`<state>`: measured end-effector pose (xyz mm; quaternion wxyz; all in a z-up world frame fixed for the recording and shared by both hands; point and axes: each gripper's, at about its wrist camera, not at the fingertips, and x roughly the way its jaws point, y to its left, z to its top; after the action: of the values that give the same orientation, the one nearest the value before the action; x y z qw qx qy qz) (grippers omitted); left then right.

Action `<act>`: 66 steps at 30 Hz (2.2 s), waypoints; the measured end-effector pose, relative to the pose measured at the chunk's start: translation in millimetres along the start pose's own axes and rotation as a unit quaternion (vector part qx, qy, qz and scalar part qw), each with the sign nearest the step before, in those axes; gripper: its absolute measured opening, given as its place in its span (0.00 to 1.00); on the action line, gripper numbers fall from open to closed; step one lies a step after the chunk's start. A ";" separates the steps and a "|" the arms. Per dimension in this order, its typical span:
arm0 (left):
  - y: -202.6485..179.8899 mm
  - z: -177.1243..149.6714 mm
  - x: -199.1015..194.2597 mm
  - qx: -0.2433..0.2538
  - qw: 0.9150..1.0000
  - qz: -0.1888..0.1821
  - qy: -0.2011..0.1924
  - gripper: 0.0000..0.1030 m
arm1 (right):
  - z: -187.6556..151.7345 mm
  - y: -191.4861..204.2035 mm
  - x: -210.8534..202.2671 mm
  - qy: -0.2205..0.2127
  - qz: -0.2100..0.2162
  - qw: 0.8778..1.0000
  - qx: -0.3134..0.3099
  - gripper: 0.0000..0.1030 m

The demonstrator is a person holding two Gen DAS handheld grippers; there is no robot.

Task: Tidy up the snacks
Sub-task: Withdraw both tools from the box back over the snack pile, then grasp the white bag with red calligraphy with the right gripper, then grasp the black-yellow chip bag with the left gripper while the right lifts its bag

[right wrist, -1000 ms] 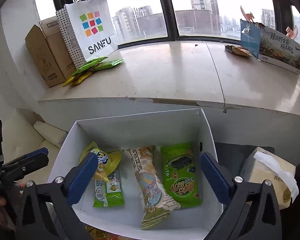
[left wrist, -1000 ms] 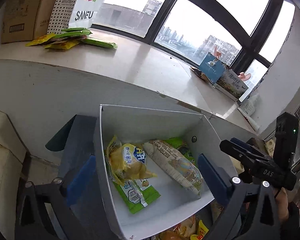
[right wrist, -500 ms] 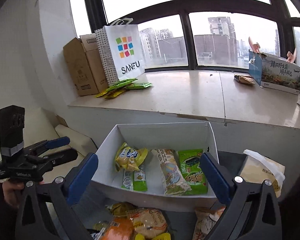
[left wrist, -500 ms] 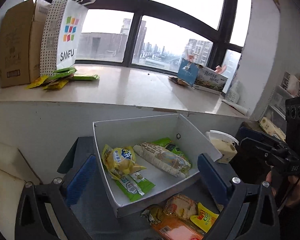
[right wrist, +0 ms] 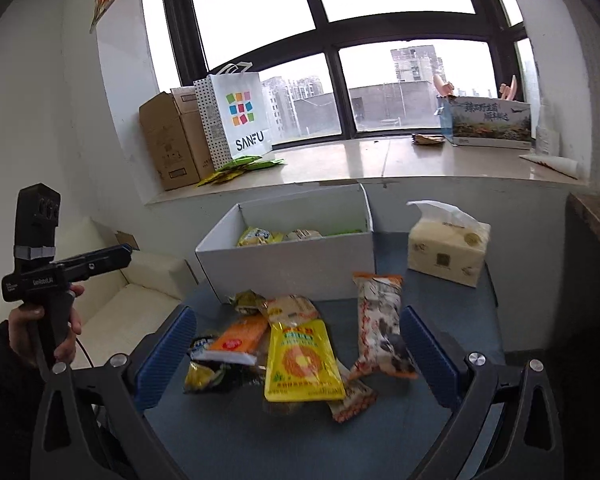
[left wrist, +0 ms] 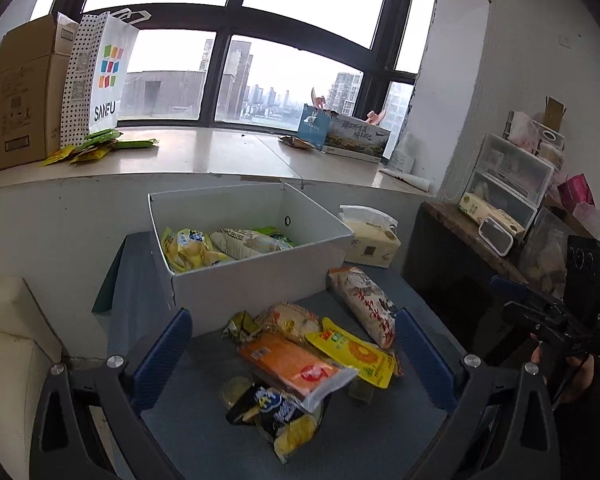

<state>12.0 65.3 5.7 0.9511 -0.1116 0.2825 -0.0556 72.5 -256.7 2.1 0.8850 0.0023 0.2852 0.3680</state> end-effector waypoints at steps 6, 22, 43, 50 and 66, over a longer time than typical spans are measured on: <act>-19.7 -22.3 -21.9 0.009 1.000 -0.006 0.002 1.00 | -29.0 -2.3 -19.6 0.015 -0.009 1.000 -0.019 1.00; -35.9 -35.0 -17.8 0.041 0.999 -0.002 0.023 1.00 | -35.0 -34.9 65.6 0.090 -0.054 0.994 0.038 1.00; -24.8 -54.9 0.6 0.052 0.996 0.006 0.072 1.00 | -18.8 -82.2 210.8 0.191 -0.115 0.974 0.037 0.80; -19.7 -59.0 4.5 0.045 0.996 0.005 0.081 1.00 | -16.3 -84.2 201.0 0.193 -0.083 0.977 0.048 0.39; -7.6 -81.8 86.0 0.129 0.972 -0.003 0.194 1.00 | -35.7 -47.9 44.2 0.089 -0.021 0.993 0.078 0.39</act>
<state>38.5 28.7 -104.3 0.8843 0.0241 0.4519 -0.1149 110.6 -270.2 -60.3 0.8609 0.0324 0.3907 0.3243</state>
